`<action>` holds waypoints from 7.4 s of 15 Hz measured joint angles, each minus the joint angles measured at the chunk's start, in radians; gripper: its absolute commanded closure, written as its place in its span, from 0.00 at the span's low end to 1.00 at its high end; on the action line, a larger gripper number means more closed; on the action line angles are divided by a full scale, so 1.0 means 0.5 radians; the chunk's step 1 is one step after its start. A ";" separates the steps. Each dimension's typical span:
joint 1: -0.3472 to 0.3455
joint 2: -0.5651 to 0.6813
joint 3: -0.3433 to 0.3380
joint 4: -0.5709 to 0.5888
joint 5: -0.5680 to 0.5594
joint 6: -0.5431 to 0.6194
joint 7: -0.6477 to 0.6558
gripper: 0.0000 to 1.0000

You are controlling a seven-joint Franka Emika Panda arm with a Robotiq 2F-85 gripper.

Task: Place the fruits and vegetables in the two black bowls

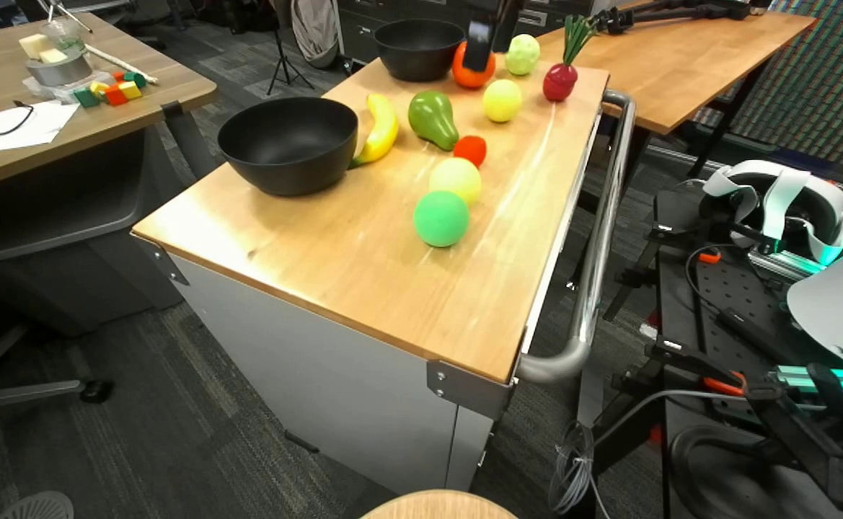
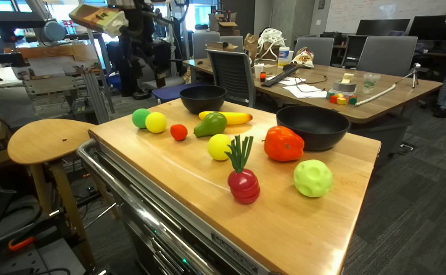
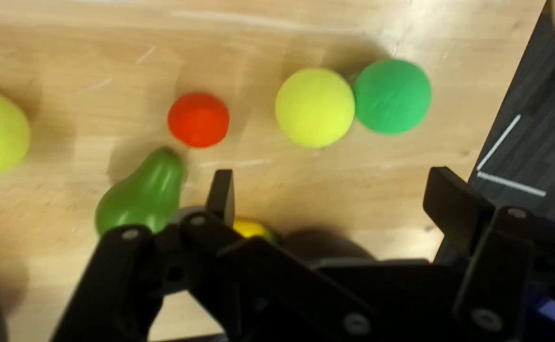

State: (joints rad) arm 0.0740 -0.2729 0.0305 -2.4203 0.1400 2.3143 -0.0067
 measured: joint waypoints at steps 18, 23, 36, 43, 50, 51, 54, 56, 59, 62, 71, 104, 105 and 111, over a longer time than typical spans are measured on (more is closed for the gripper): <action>-0.146 0.319 -0.026 0.286 -0.047 0.097 0.242 0.00; -0.200 0.621 -0.058 0.514 -0.200 0.041 0.344 0.00; -0.191 0.856 -0.135 0.511 -0.467 0.113 0.448 0.26; -0.191 0.958 -0.155 0.544 -0.483 0.255 0.448 0.48; -0.180 0.968 -0.162 0.582 -0.555 0.199 0.469 0.57; -0.177 0.944 -0.163 0.599 -0.580 0.130 0.469 0.57; -0.180 0.761 -0.173 0.640 -0.612 0.006 0.459 0.57; -0.207 0.608 -0.187 0.669 -0.574 0.005 0.446 0.57; -0.290 0.477 -0.253 0.816 -0.514 -0.033 0.424 0.57; -0.401 0.575 -0.356 1.051 -0.421 -0.148 0.368 0.57; -0.483 1.315 -0.399 1.594 -0.404 -0.298 0.358 0.57; -0.410 1.291 -0.253 1.808 0.097 -0.841 0.563 0.00; -0.407 1.297 -0.253 1.802 0.095 -0.828 0.571 0.00; -0.324 1.508 -0.218 1.781 0.095 -0.592 0.634 0.00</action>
State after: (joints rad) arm -0.0883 0.4809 -0.0784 -1.5299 0.1876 2.0183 0.3105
